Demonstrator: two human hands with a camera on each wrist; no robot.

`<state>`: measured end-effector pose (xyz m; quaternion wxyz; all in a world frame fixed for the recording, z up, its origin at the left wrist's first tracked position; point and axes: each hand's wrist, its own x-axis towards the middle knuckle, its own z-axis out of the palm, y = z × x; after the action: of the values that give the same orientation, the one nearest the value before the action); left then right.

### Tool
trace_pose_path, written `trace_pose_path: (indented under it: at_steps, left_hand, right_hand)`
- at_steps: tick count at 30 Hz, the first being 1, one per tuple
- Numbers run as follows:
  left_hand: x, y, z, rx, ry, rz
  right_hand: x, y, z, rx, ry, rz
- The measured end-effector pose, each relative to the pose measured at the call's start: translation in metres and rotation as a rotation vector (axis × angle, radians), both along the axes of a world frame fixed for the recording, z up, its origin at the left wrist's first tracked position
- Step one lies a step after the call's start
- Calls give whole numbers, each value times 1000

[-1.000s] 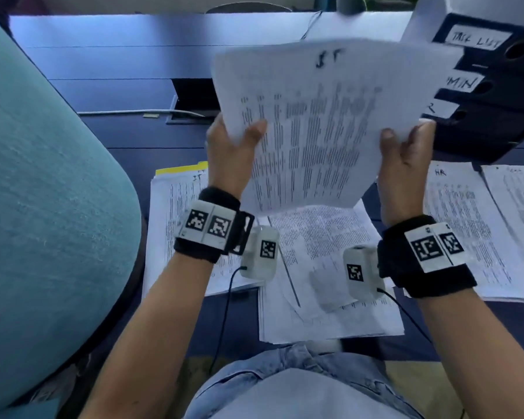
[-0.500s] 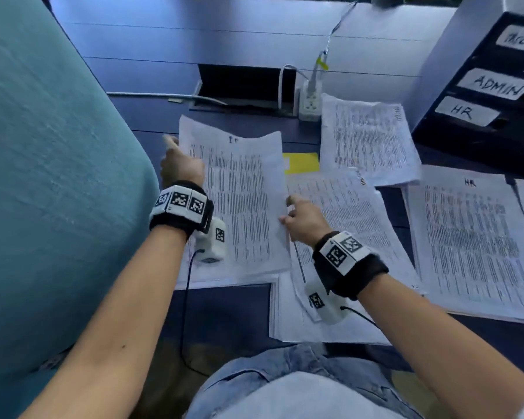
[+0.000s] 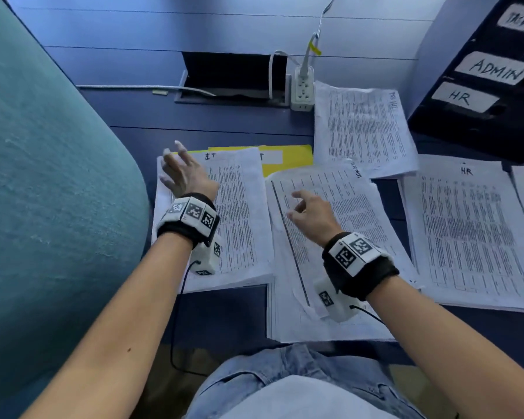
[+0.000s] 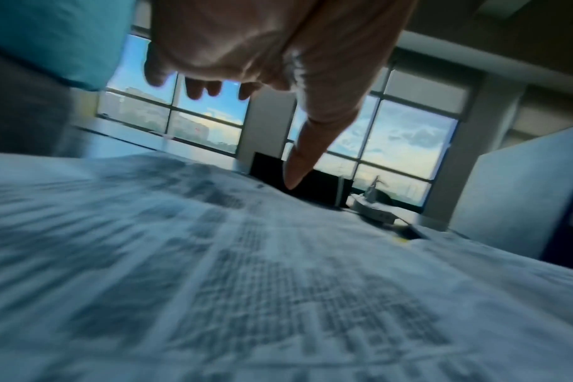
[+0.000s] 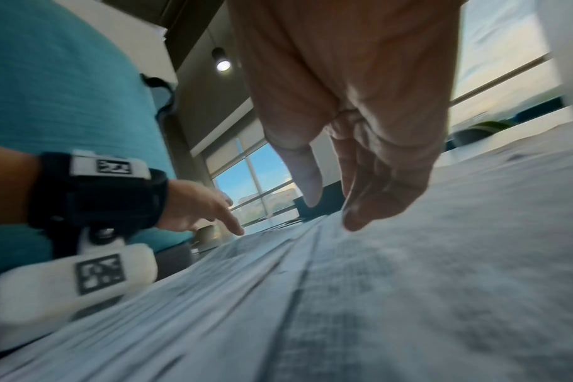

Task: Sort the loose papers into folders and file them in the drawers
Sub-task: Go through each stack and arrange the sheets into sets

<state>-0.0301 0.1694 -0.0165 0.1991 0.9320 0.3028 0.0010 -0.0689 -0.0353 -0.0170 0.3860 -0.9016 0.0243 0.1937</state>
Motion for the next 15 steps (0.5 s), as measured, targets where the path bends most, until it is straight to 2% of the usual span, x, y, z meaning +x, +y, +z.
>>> trace_pose_path:
  at_steps: [3, 6, 9, 12, 13, 15]
  left_hand:
    - [14, -31, 2, -62, -24, -251]
    - [23, -65, 1, -118, 10, -494]
    - [33, -89, -1, -82, 185, -656]
    - [40, -102, -5, -67, 334, -690]
    - [40, -105, -6, -35, 326, -708]
    - [37, -111, -6, 39, 200, -769]
  right_hand:
    - [9, -37, -3, -184, -40, -157]
    - [8, -64, -2, -364, 11, -206]
    - [2, -74, -5, -338, 55, -130]
    - [-7, -74, -9, -348, 67, -84]
    - [-10, -73, -11, -347, 82, -70]
    - [-13, -75, -13, -290, 109, -60]
